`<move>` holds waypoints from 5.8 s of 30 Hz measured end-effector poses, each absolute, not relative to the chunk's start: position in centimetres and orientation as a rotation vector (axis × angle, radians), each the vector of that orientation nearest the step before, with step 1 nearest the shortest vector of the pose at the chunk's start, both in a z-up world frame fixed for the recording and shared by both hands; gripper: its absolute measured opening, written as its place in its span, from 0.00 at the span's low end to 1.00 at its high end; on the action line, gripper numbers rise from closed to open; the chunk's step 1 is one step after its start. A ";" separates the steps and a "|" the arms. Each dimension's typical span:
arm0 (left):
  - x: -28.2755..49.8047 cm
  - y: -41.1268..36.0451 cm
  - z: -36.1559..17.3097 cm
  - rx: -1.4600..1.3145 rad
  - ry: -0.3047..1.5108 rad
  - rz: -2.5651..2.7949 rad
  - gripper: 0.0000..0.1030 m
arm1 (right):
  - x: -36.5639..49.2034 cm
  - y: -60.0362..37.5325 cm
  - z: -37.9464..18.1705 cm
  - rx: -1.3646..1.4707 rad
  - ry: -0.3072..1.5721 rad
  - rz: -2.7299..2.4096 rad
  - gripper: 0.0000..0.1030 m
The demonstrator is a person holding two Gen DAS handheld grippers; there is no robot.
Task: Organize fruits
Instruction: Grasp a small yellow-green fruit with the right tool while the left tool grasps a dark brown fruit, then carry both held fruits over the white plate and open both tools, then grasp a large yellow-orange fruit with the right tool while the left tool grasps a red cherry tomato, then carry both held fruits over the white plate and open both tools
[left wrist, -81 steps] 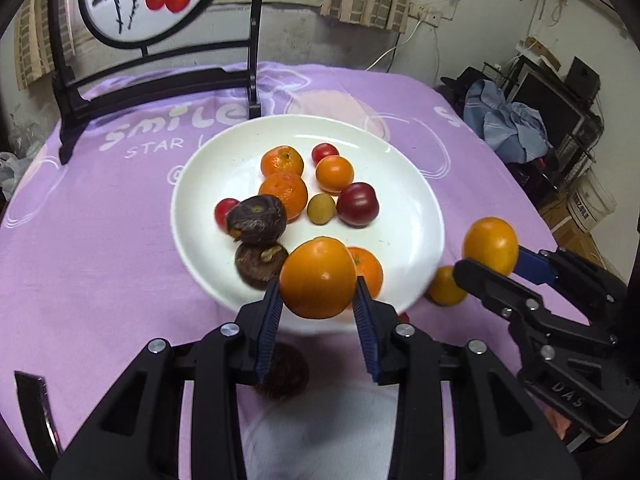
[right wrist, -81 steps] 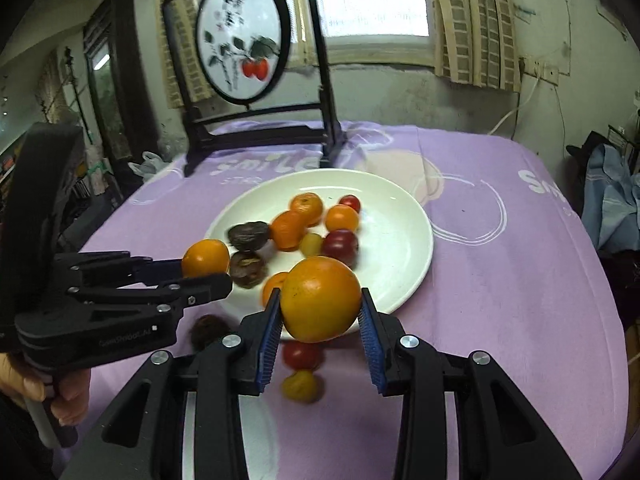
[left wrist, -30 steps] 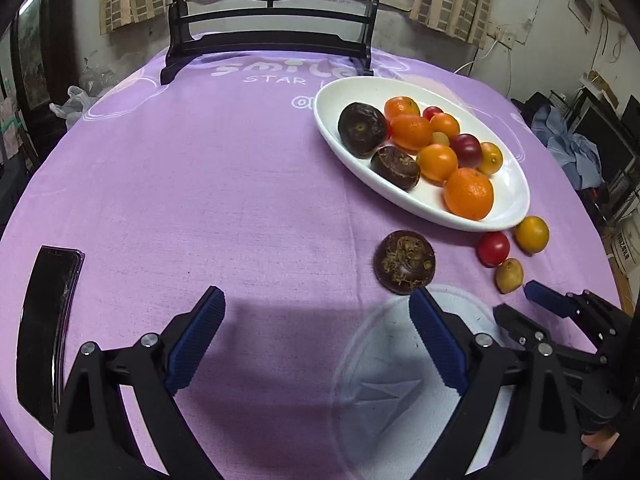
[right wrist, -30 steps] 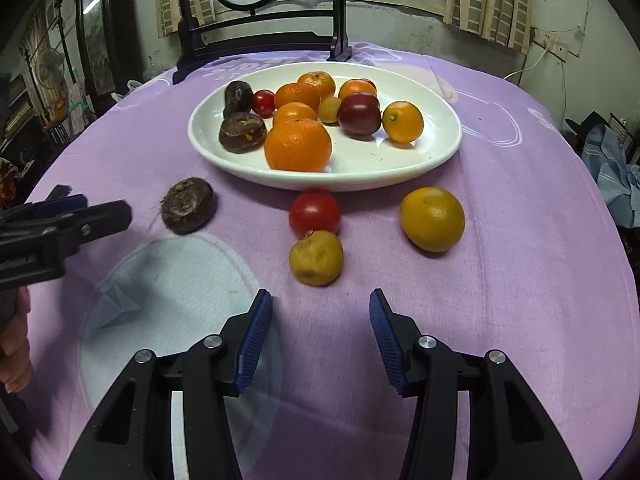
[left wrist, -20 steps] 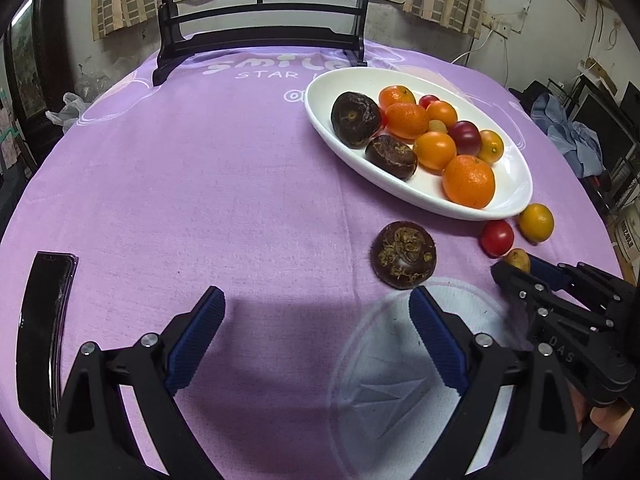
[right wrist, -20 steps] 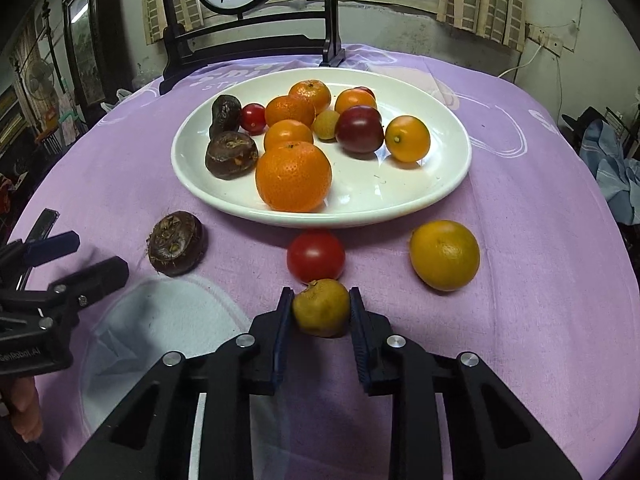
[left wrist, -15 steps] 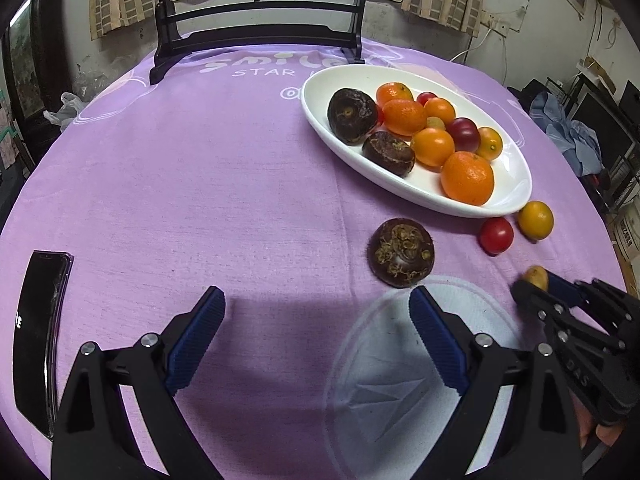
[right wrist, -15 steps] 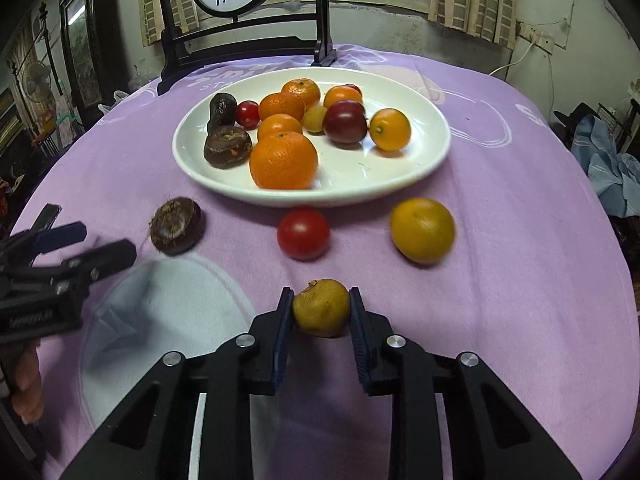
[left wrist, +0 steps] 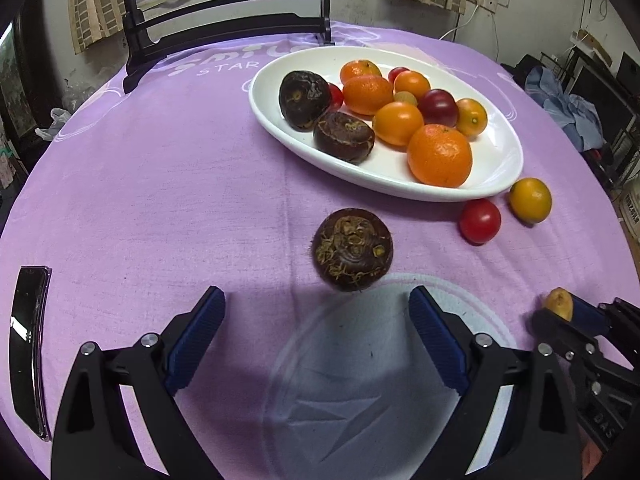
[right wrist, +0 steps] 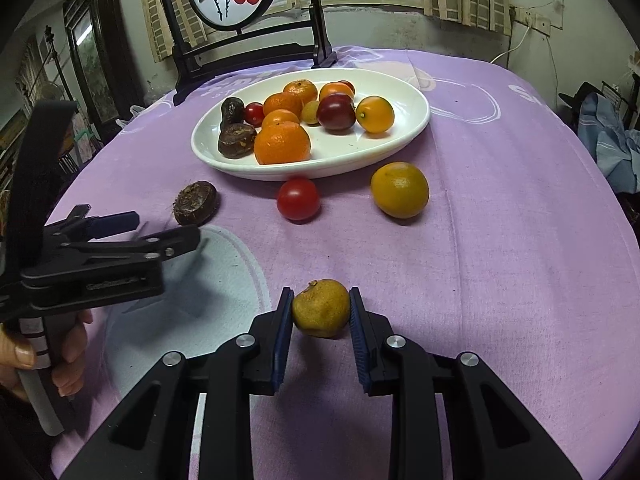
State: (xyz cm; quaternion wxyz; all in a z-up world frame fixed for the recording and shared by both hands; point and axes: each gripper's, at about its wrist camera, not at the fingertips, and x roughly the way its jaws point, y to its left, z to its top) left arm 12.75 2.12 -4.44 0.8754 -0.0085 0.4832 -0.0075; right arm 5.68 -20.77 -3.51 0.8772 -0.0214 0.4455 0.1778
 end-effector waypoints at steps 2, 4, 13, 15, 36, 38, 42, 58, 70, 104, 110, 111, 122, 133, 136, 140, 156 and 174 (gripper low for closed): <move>13.2 1.7 -4.6 -0.014 1.015 -0.011 0.89 | 5.6 -20.9 -3.4 -0.040 0.926 0.372 0.27; 13.6 1.4 -4.8 0.003 1.017 -0.002 0.89 | 5.5 -21.0 -3.3 -0.039 0.925 0.377 0.27; 14.3 0.2 -4.8 0.029 0.977 -0.023 0.68 | 5.2 -20.5 -3.3 -0.057 0.925 0.396 0.27; 14.2 -0.2 -4.7 0.052 0.959 -0.024 0.65 | 5.2 -20.5 -3.4 -0.056 0.928 0.399 0.27; 10.7 1.2 -3.2 -0.030 0.924 -0.053 0.41 | 4.6 -21.0 -2.3 -0.074 0.859 0.357 0.27; 10.1 1.4 -2.9 -0.033 0.922 -0.058 0.41 | 4.6 -21.1 -2.2 -0.069 0.855 0.359 0.27; 9.0 1.6 -2.5 -0.036 0.923 -0.077 0.41 | 4.7 -21.0 -2.5 -0.067 0.867 0.357 0.27; 15.2 1.5 3.0 -0.051 0.885 -0.138 0.41 | 11.7 -19.8 3.3 -0.032 0.776 0.405 0.27; 25.8 -0.4 1.8 -0.076 0.954 -0.086 0.43 | 19.8 -18.0 0.1 -0.004 0.862 0.379 0.31; 10.5 -0.4 -1.8 -0.013 0.907 -0.036 0.90 | 13.0 -22.0 -4.4 -0.168 0.941 0.257 0.52; 11.0 0.0 -2.8 -0.023 0.937 -0.056 0.90 | 15.1 -21.6 -4.5 -0.108 0.946 0.257 0.37; 11.1 0.1 -2.9 -0.027 0.942 -0.058 0.90 | 15.0 -21.7 -4.5 -0.095 0.945 0.261 0.37; 11.3 -0.7 -4.0 -0.128 1.021 -0.110 0.90 | 11.2 -25.5 -3.7 -0.026 0.966 0.226 0.37; 14.3 -6.5 -4.1 -0.146 1.060 -0.089 0.79 | 9.7 -30.4 -2.7 0.035 0.933 0.197 0.37; 15.5 -7.9 -4.2 -0.116 1.055 -0.079 0.75 | 9.5 -30.8 -2.4 0.031 0.925 0.190 0.37; 17.2 -8.8 -4.2 -0.078 1.050 -0.047 0.61 | 9.5 -30.6 -2.2 0.018 0.913 0.194 0.37; 12.6 -5.5 -1.8 -0.012 1.047 -0.160 0.29 | 8.9 -28.9 -2.3 -0.007 0.894 0.262 0.37; 20.1 -0.2 4.1 -0.027 0.946 -0.139 0.29 | 13.5 -20.9 2.7 -0.091 0.777 0.422 0.37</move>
